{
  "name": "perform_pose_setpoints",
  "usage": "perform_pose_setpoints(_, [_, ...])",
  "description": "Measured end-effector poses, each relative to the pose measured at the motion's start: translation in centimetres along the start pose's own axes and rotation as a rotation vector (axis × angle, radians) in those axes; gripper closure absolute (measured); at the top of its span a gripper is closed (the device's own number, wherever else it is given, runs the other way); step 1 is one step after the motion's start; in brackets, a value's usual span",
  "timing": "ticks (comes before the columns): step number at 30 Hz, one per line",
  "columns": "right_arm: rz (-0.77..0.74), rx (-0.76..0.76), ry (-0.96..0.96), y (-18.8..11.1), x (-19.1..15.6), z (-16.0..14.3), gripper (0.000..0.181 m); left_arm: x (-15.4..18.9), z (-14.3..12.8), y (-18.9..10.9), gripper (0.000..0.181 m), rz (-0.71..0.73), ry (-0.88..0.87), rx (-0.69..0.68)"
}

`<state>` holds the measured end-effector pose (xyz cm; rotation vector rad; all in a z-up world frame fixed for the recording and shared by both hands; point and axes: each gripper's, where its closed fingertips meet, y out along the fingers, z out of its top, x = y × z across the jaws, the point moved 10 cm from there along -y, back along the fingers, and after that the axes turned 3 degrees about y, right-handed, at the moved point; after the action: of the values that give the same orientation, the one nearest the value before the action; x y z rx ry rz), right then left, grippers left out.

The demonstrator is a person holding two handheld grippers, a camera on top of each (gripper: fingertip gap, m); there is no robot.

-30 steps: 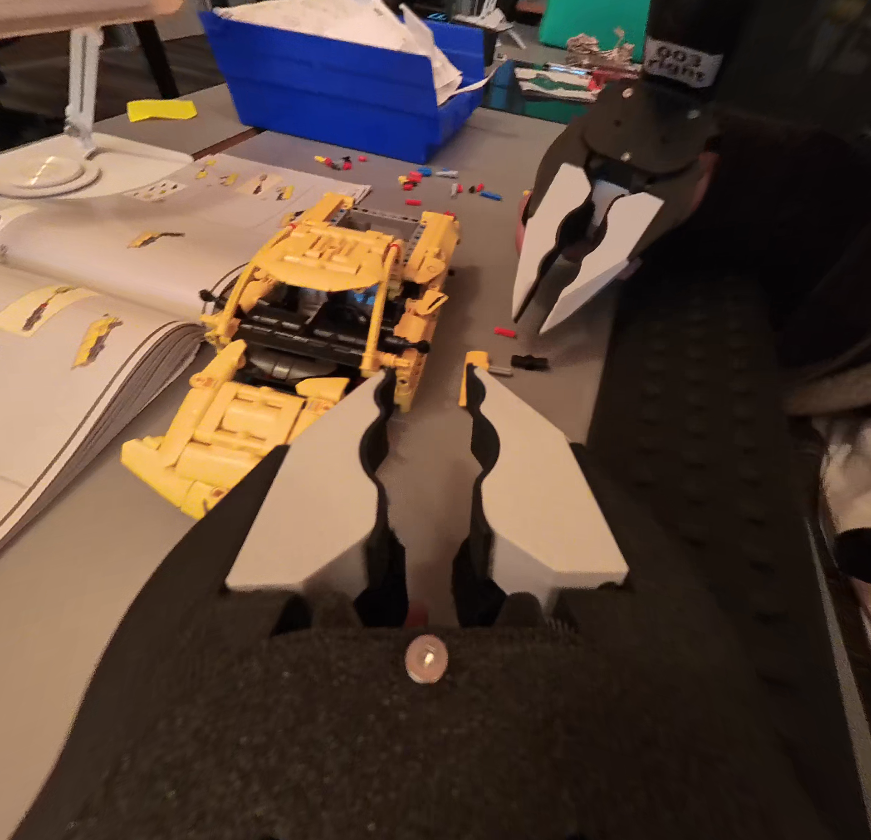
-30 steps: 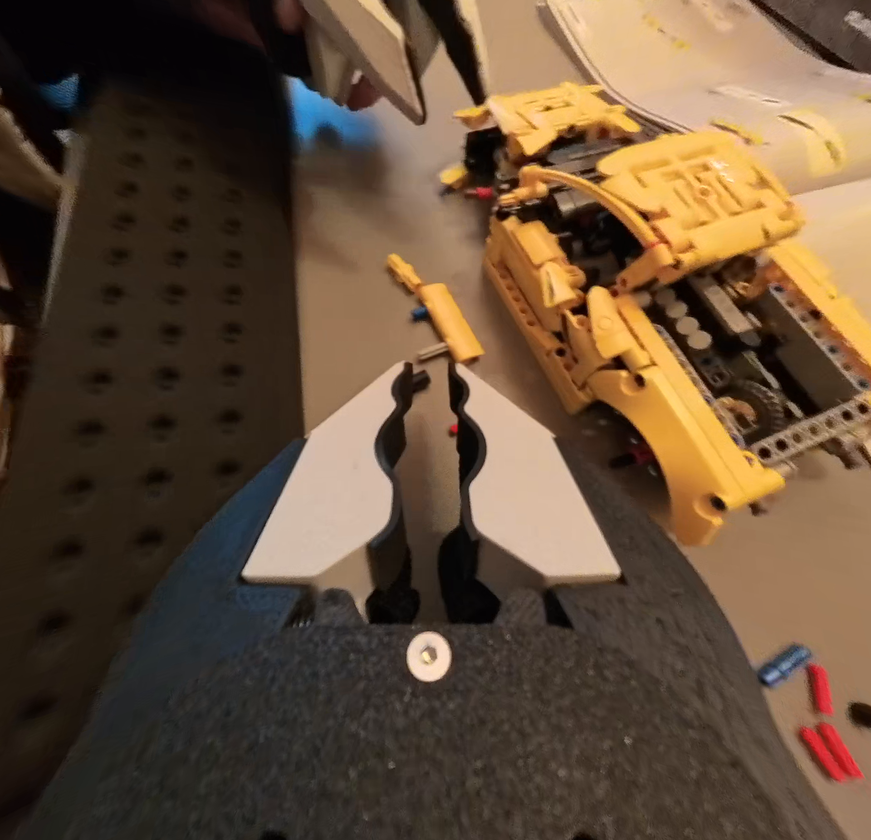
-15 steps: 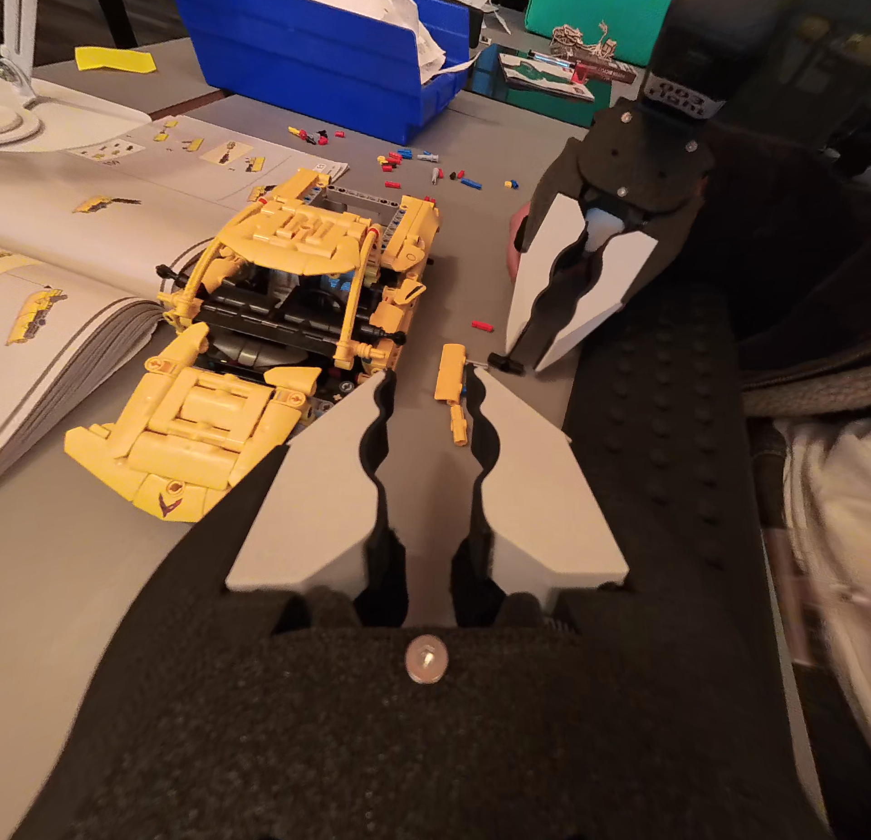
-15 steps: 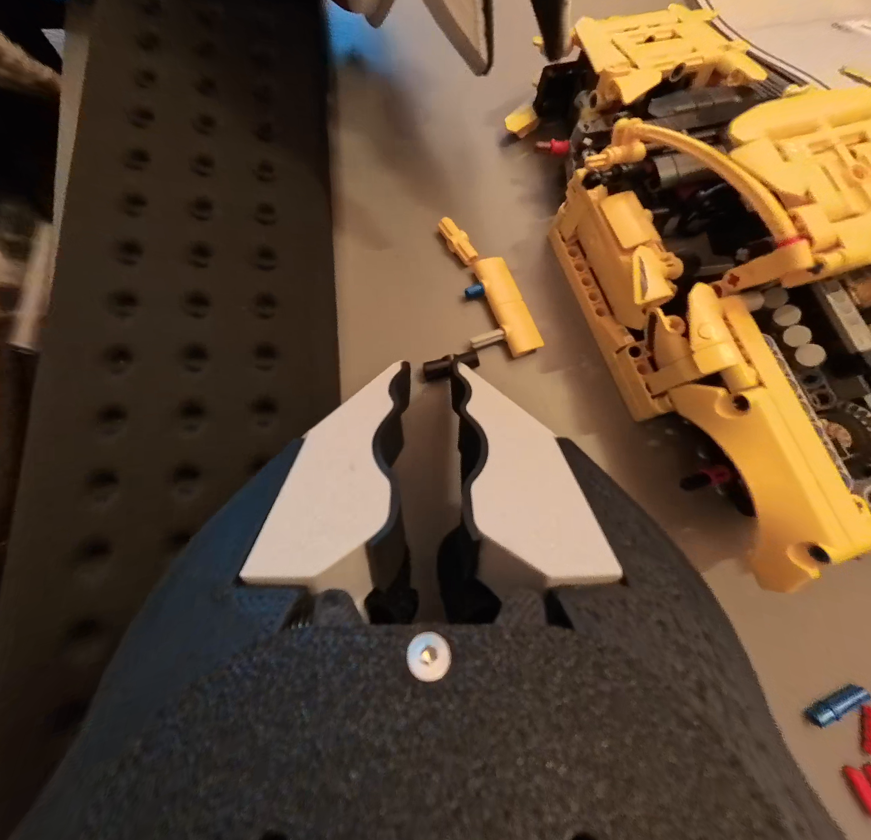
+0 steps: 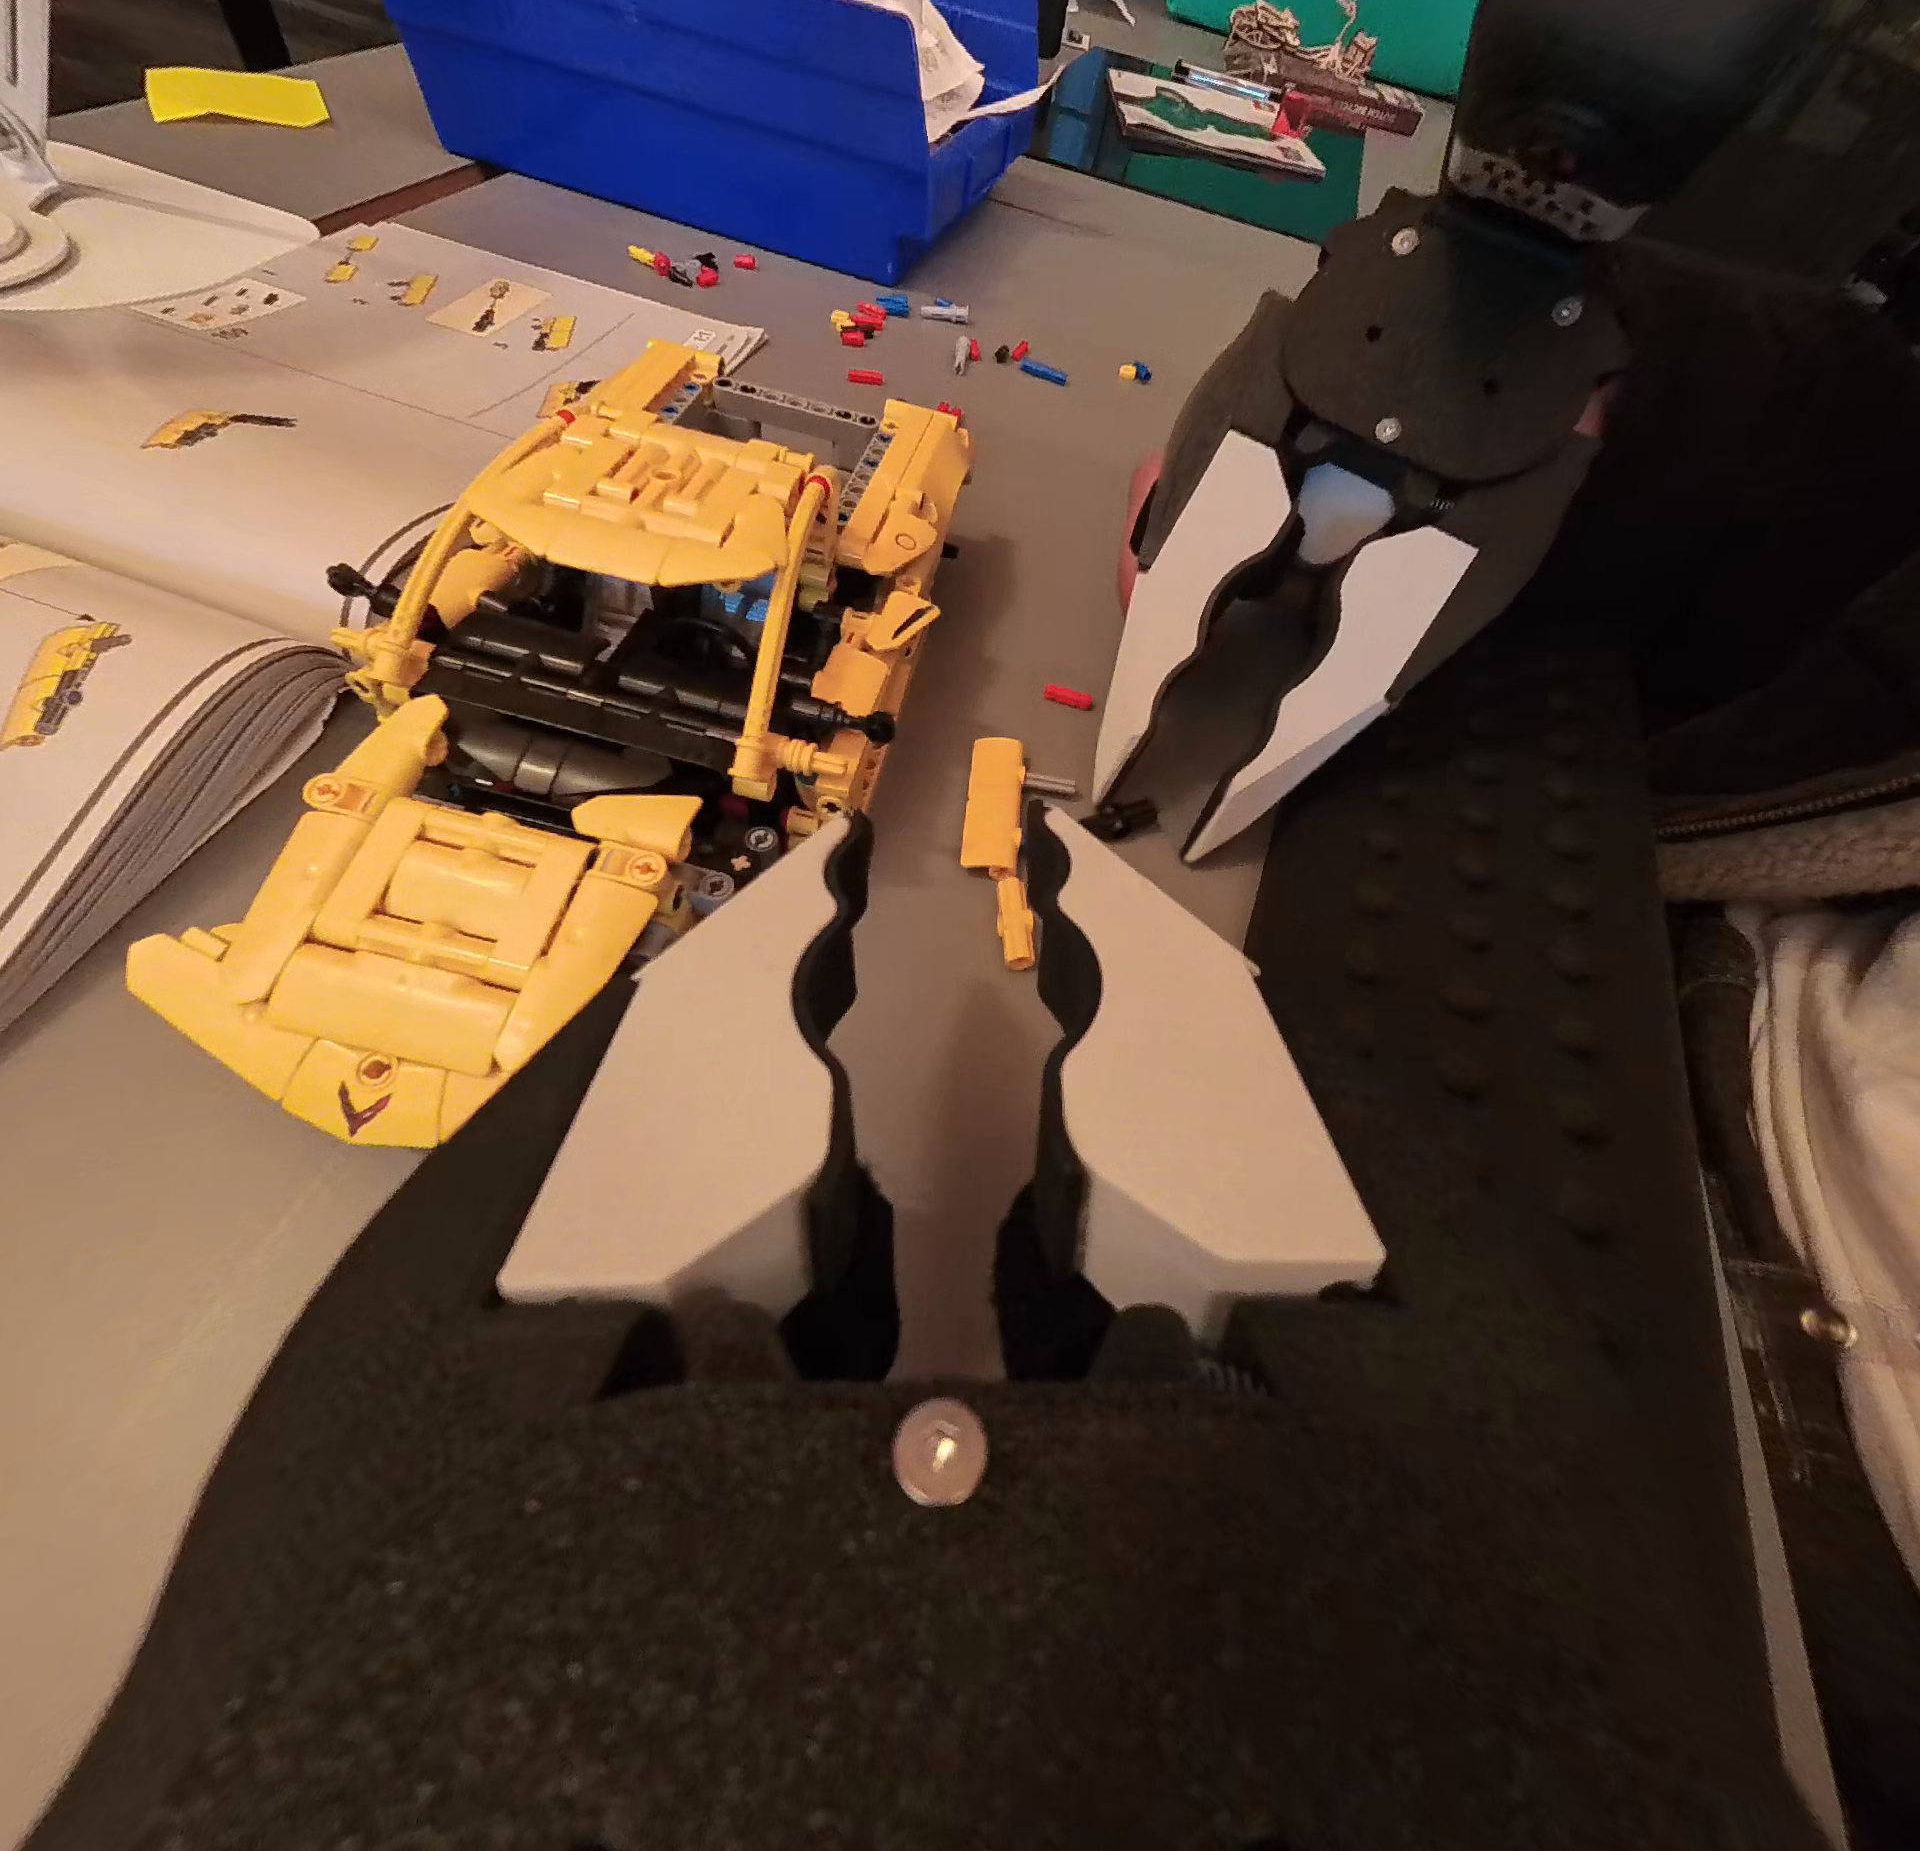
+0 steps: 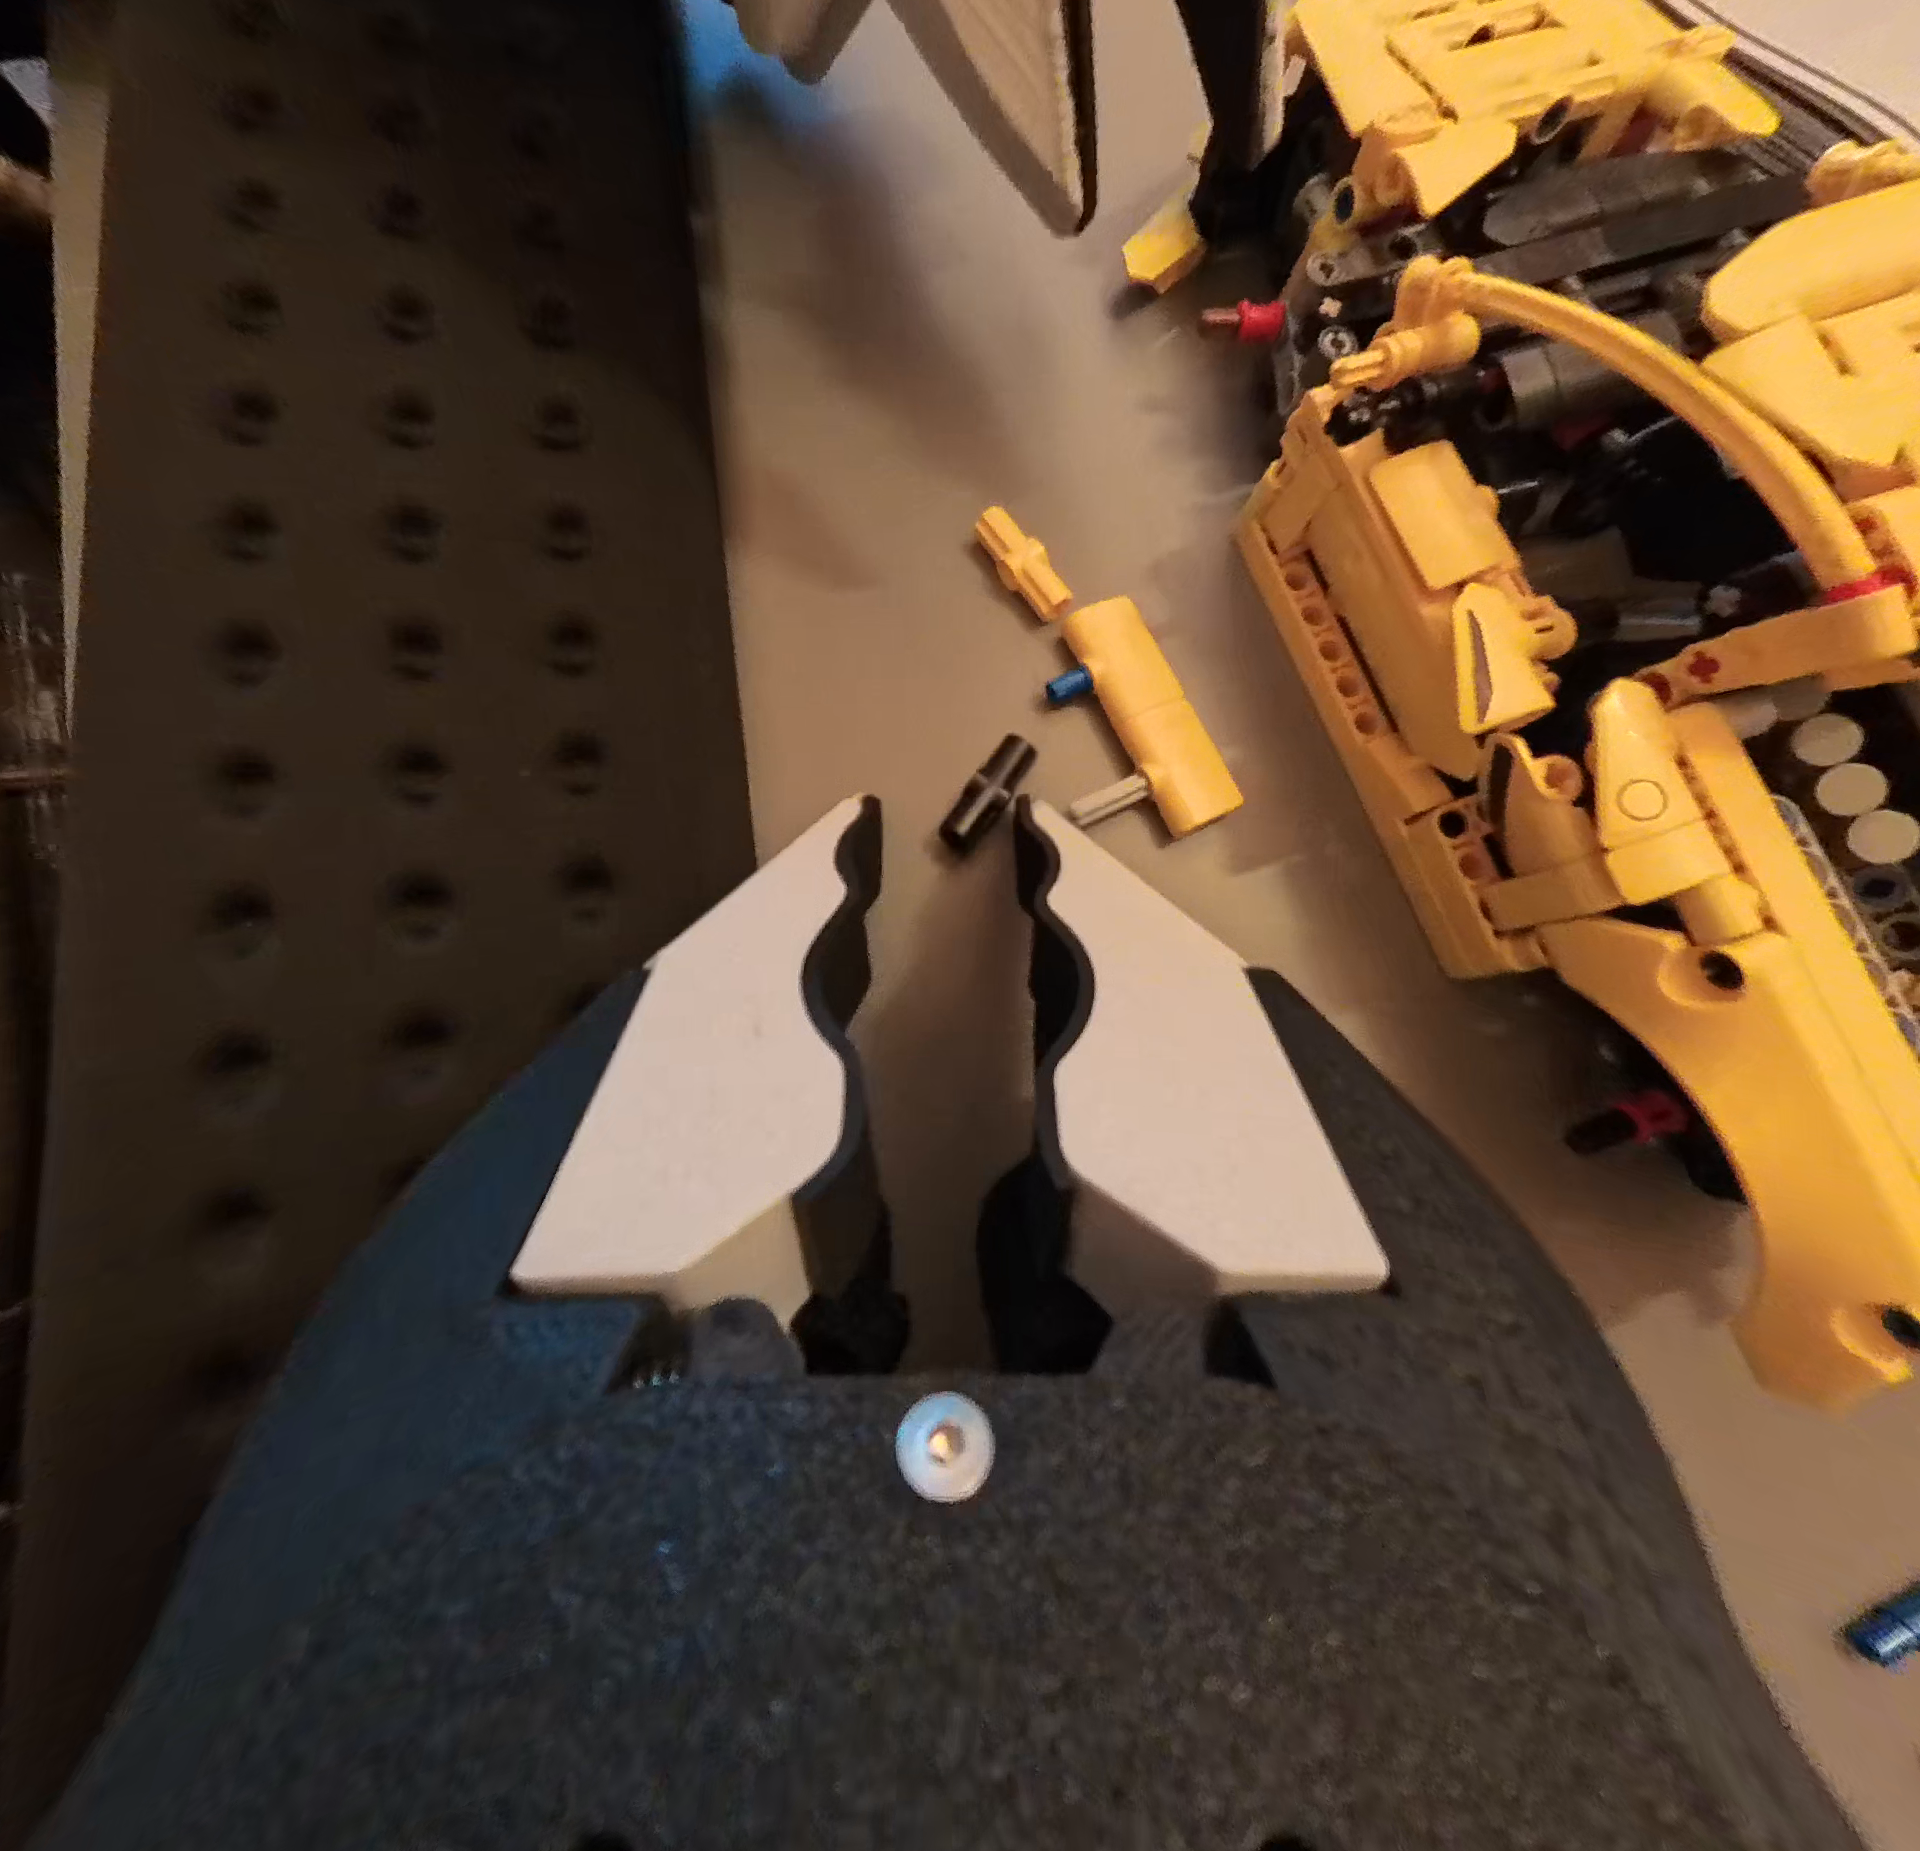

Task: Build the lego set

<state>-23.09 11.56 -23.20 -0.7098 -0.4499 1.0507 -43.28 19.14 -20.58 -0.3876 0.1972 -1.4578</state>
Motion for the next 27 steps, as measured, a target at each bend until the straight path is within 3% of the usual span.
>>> perform_pose_setpoints(4, [-0.032,-0.002,-0.034,0.4,-0.2,0.3,0.173,0.1,-0.1,0.2,0.151,-0.012,0.003,-0.014])
perform_pose_setpoints(7, [-0.028,0.007,-0.01,0.2,0.2,0.3,0.173,0.5,-0.1,0.3,0.152,-0.051,0.022,-0.017])
perform_pose_setpoints(11, [0.243,0.273,0.281,-1.9,1.2,1.9,0.174,2.2,0.1,0.8,0.151,-0.162,0.107,-0.006])
perform_pose_setpoints(13, [0.32,0.335,0.301,-2.3,1.0,2.4,0.175,2.9,0.3,0.9,0.152,-0.19,0.146,0.005])
perform_pose_setpoints(17, [0.283,0.319,0.233,-1.9,0.4,2.8,0.174,3.6,0.7,0.8,0.156,-0.235,0.169,0.049])
perform_pose_setpoints(27, [0.271,0.321,0.168,-1.7,-0.3,3.2,0.174,4.4,0.4,1.3,0.172,-0.265,0.243,0.001])
